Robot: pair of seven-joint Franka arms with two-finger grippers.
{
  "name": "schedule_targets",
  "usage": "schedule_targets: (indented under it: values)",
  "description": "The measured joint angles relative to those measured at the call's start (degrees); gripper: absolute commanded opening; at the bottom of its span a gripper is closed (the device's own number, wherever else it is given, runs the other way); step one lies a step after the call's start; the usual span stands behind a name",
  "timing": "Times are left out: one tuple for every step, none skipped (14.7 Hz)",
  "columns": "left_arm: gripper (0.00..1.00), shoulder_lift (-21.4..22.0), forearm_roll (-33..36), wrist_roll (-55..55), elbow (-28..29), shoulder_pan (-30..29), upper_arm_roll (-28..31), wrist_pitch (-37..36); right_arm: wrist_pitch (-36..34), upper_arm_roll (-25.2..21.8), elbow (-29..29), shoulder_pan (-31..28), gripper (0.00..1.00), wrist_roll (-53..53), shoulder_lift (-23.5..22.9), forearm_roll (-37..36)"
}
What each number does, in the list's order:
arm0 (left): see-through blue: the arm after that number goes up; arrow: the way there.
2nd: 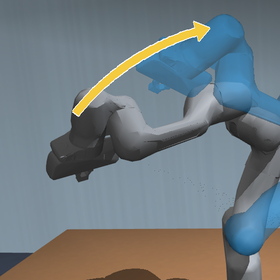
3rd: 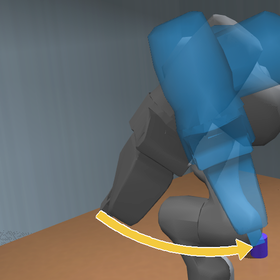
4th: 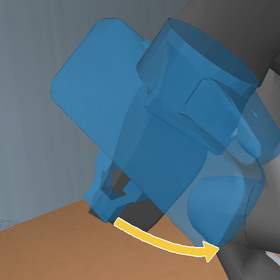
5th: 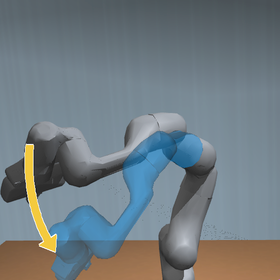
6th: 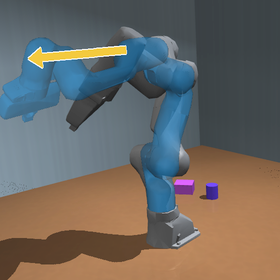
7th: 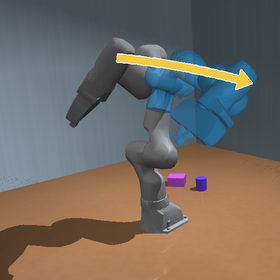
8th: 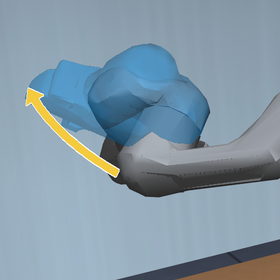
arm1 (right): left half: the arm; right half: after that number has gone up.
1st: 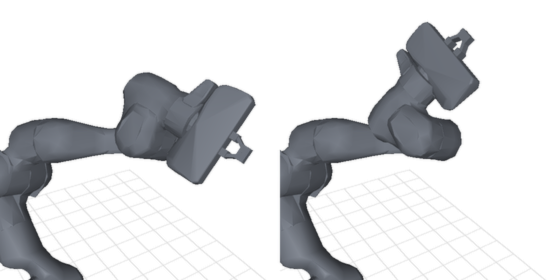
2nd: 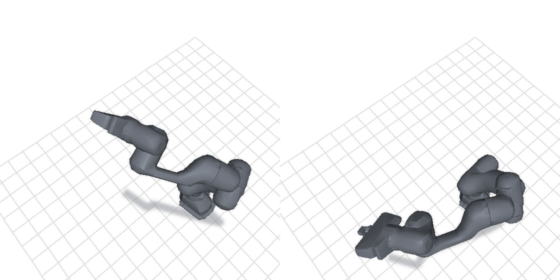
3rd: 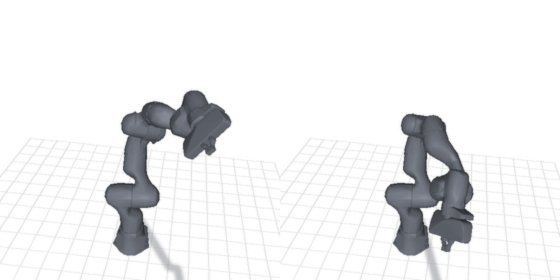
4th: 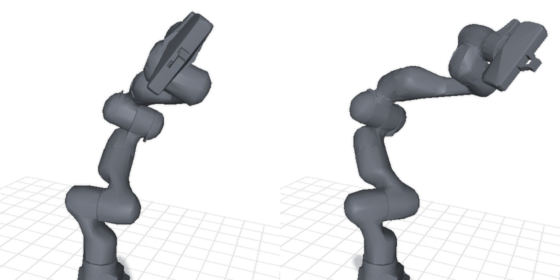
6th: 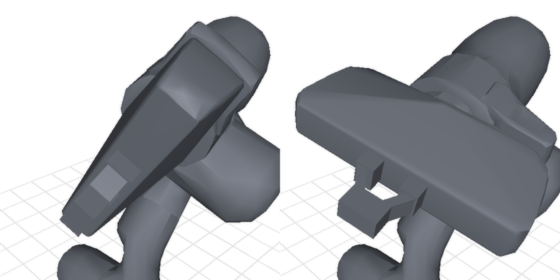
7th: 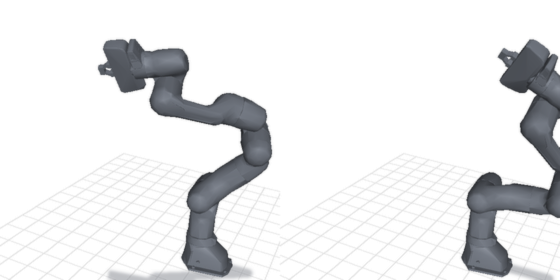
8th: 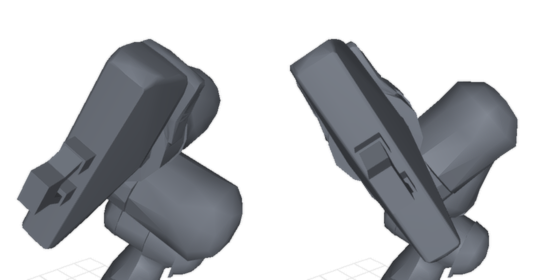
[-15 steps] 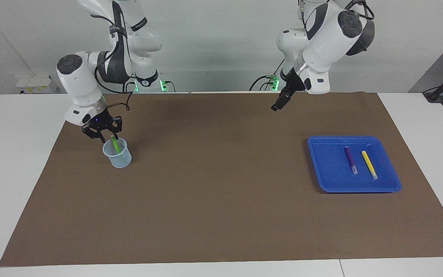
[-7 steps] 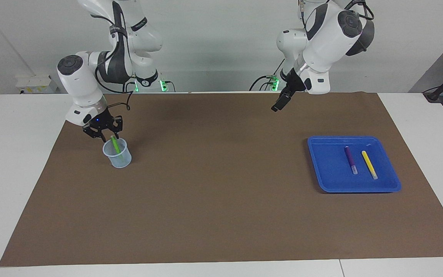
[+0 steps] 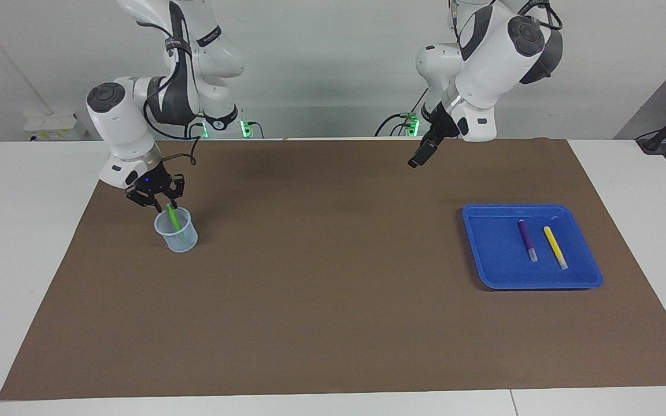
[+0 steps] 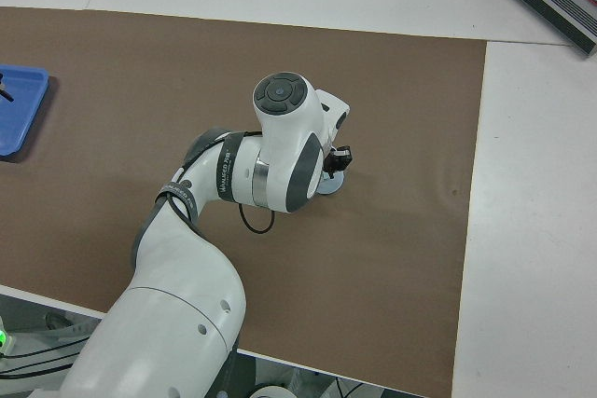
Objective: Right arm passes pens to left for tray arrangement
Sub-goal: 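Pull the green pen up out of the white cup with the right gripper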
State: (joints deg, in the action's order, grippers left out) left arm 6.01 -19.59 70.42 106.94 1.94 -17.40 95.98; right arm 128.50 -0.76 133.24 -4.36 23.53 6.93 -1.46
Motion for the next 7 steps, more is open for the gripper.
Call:
schedule_targets:
  values:
    - [1.00, 0.00, 0.00, 0.00, 0.00, 0.00, 0.00, 0.00, 0.00, 0.00, 0.07, 0.00, 0.32, 0.00, 0.04, 0.00]
    - [1.00, 0.00, 0.00, 0.00, 0.00, 0.00, 0.00, 0.01, 0.00, 0.00, 0.14, 0.00, 0.33, 0.00, 0.06, 0.00]
    - [1.00, 0.00, 0.00, 0.00, 0.01, 0.00, 0.00, 0.01, 0.00, 0.00, 0.21, 0.00, 0.35, 0.00, 0.07, 0.00]
    - [1.00, 0.00, 0.00, 0.00, 0.04, 0.00, 0.00, 0.01, 0.00, 0.00, 0.32, 0.00, 0.35, 0.00, 0.07, 0.00]
    - [1.00, 0.00, 0.00, 0.00, 0.08, 0.00, 0.00, 0.01, 0.00, 0.00, 0.42, 0.00, 0.35, 0.00, 0.08, 0.00]
    - [1.00, 0.00, 0.00, 0.01, 0.13, 0.00, 0.00, 0.06, 0.00, 0.00, 0.47, 0.00, 0.36, 0.00, 0.08, 0.00]
    - [1.00, 0.00, 0.00, 0.02, 0.19, 0.00, 0.00, 0.18, 0.00, 0.00, 0.49, 0.00, 0.35, 0.00, 0.08, 0.00]
